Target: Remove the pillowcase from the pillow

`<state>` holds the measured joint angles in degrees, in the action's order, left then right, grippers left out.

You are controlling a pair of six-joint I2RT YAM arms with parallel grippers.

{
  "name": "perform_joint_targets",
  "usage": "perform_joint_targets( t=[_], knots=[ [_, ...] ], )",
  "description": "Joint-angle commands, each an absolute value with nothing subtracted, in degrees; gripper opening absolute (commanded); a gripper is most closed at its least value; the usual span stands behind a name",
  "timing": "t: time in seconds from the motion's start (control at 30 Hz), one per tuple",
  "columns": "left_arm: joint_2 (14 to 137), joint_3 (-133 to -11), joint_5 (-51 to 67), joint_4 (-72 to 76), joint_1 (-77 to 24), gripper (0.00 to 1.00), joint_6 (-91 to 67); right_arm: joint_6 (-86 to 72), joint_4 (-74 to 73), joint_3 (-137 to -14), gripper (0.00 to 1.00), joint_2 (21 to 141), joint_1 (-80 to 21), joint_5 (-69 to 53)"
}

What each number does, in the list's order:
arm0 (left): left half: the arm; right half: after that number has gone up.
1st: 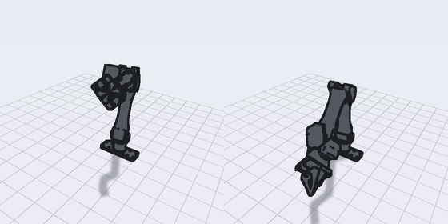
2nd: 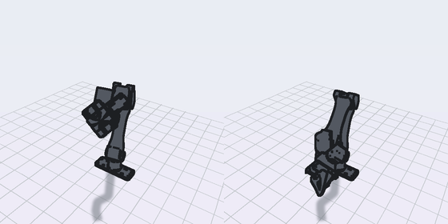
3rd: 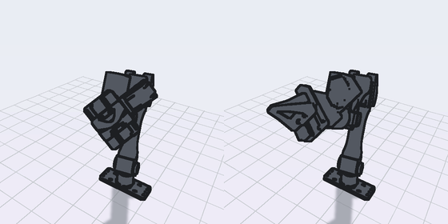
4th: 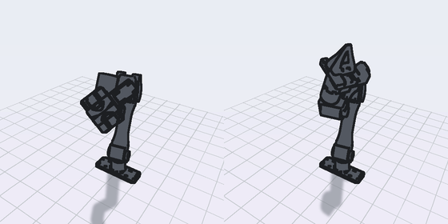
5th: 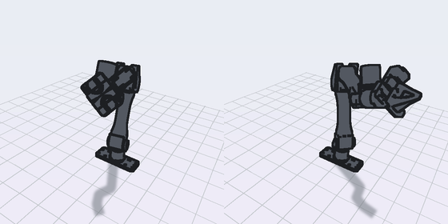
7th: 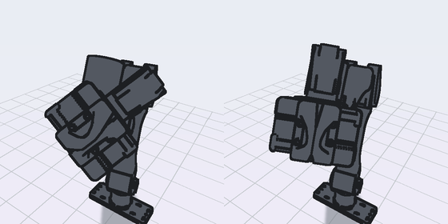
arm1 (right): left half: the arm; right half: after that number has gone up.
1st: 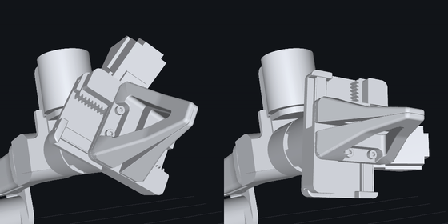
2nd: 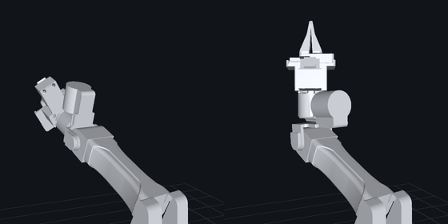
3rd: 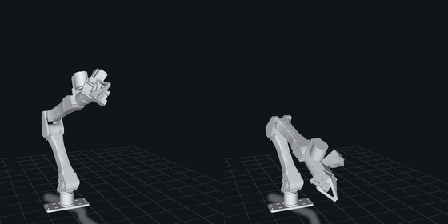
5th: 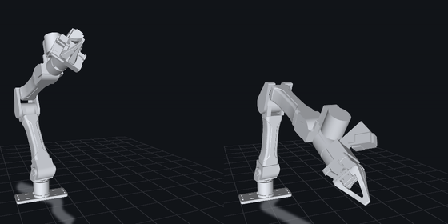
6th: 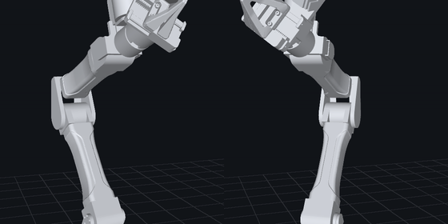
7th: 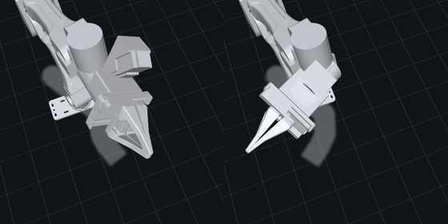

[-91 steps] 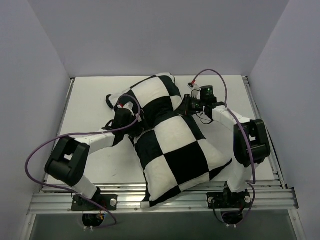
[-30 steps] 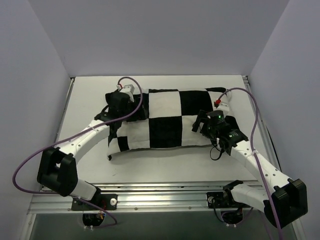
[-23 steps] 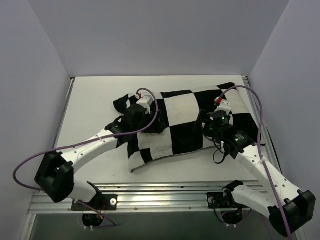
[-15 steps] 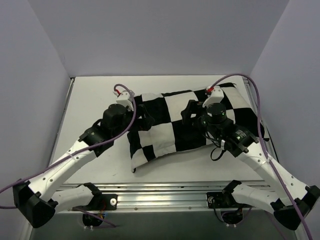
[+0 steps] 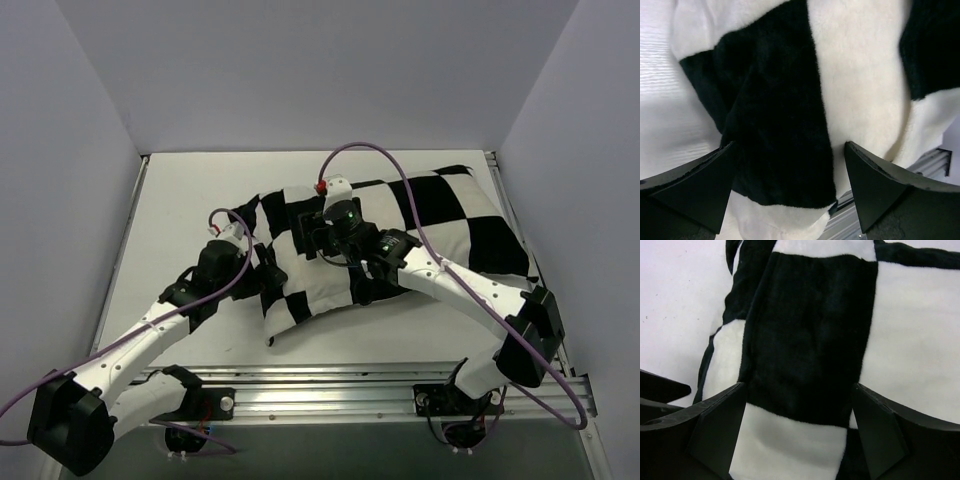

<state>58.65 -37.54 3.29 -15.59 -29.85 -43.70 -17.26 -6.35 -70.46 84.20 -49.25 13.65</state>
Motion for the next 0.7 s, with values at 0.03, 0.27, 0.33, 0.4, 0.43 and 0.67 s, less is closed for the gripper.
perform_joint_targets(
  t=[0.03,0.27,0.33,0.4,0.43,0.67],
  knots=[
    [58.71,-36.75,9.05,-3.70,-29.53,0.96,-46.84,-14.94,-2.99,-75.75,0.80,87.09,-51.32,17.13],
    [60.29,-32.35,10.90,2.81,-29.62,0.90,-48.95,-13.71,-3.87,-79.53,0.81,93.68,-53.70,21.87],
    [60.82,-31.47,10.55,4.47,-29.62,0.85,-49.39,-13.62,-4.74,-79.98,0.81,95.53,-53.96,23.11],
    [62.05,-30.59,9.93,5.18,-29.53,0.73,-49.66,-13.80,-5.45,-80.07,0.81,97.20,-54.05,24.96],
    [63.01,-30.32,9.93,6.06,-29.53,0.69,-49.66,-13.97,-5.71,-79.98,0.81,97.64,-54.05,25.57],
    [65.30,-28.57,7.13,7.91,-29.44,0.06,-50.18,-16.43,-10.98,-76.56,0.80,98.44,-54.05,38.48]
  ],
)
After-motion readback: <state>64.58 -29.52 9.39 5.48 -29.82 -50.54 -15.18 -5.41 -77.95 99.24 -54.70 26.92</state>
